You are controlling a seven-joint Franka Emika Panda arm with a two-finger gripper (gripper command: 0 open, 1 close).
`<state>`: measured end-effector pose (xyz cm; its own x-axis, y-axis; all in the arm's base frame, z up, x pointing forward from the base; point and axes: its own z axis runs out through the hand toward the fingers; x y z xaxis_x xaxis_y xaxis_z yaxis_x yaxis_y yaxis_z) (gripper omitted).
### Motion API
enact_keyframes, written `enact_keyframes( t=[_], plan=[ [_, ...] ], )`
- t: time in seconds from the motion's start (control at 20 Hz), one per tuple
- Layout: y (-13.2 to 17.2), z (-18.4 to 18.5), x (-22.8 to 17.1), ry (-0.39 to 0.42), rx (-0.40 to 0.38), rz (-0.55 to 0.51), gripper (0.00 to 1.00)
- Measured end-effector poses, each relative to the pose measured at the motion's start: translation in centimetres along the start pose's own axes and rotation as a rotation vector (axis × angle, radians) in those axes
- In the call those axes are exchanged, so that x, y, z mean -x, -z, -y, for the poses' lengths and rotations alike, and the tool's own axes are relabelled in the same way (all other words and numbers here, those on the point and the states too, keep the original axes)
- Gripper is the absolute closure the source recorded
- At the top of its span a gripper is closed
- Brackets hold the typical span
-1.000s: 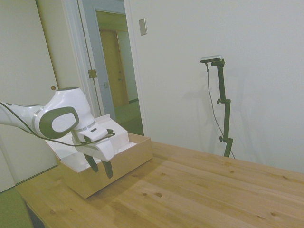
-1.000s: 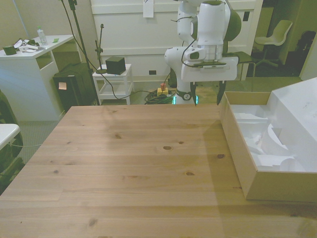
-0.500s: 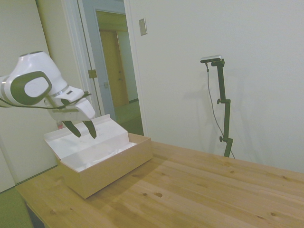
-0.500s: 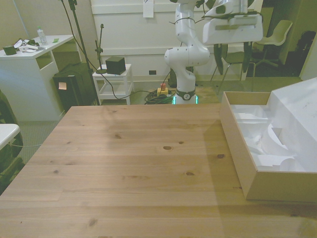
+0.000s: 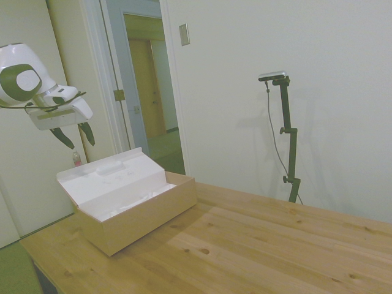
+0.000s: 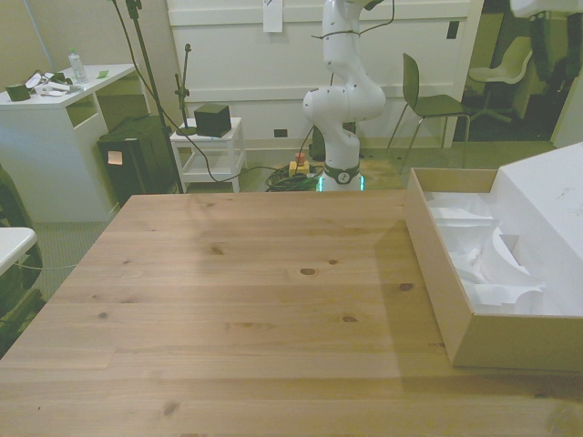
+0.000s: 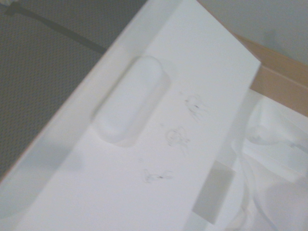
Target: Close the box
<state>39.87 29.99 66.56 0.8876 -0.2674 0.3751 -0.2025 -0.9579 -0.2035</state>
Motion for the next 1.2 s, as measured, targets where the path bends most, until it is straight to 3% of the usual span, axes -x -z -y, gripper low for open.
enact_keyframes(
  t=[0.4,0.7,0.95,1.2],
  plan=[
    [-3.2,10.7,4.1,0.177,0.022,-0.018,0.0],
    [-7.8,15.3,3.0,0.245,0.074,-0.048,0.0],
    [-12.3,20.0,3.9,0.299,0.074,-0.055,0.0],
    [-16.6,22.1,4.2,0.319,0.119,-0.078,0.0]
  ],
)
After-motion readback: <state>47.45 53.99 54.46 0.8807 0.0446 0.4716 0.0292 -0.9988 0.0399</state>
